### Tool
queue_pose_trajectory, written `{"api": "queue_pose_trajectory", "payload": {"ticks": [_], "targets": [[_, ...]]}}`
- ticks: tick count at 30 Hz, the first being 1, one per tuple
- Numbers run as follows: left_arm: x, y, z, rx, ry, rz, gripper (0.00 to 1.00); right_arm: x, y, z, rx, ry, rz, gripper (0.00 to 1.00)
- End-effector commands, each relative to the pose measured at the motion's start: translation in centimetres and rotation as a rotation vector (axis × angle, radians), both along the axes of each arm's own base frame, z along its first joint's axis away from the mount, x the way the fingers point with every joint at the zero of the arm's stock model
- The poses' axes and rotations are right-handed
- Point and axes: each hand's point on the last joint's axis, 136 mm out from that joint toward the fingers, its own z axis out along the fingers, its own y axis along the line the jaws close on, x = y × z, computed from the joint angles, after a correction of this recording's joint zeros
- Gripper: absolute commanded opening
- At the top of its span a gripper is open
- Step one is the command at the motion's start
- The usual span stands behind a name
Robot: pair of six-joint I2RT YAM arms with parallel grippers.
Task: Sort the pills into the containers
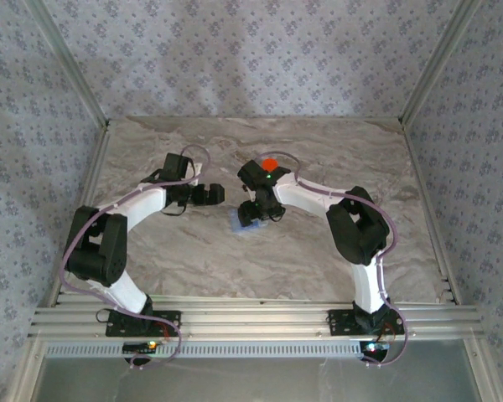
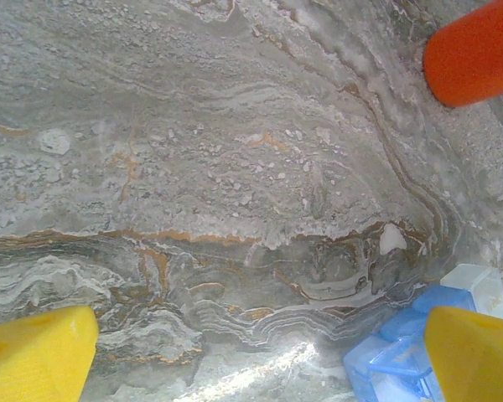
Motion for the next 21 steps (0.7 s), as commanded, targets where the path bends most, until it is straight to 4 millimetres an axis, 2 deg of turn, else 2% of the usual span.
{"api": "queue_pose_trajectory", "payload": {"ticks": [1, 12, 21], "targets": [[0.0, 0.0, 1.0, -0.038, -0.02, 0.003, 1.0, 0.2, 0.3, 2.2, 0.017, -0.038, -0.006, 0.74], [0.2, 0.3, 1.0, -0.046, -0.02, 0.017, 1.0, -0.5, 0.9, -0.4, -0.002, 0.029, 0.011, 0.74], [0.3, 0.7, 1.2, -0.05, -0.024, 0.032, 1.0, -1.8, -0.2, -3.3, -0.049, 0.083, 0.018, 0.72]]}}
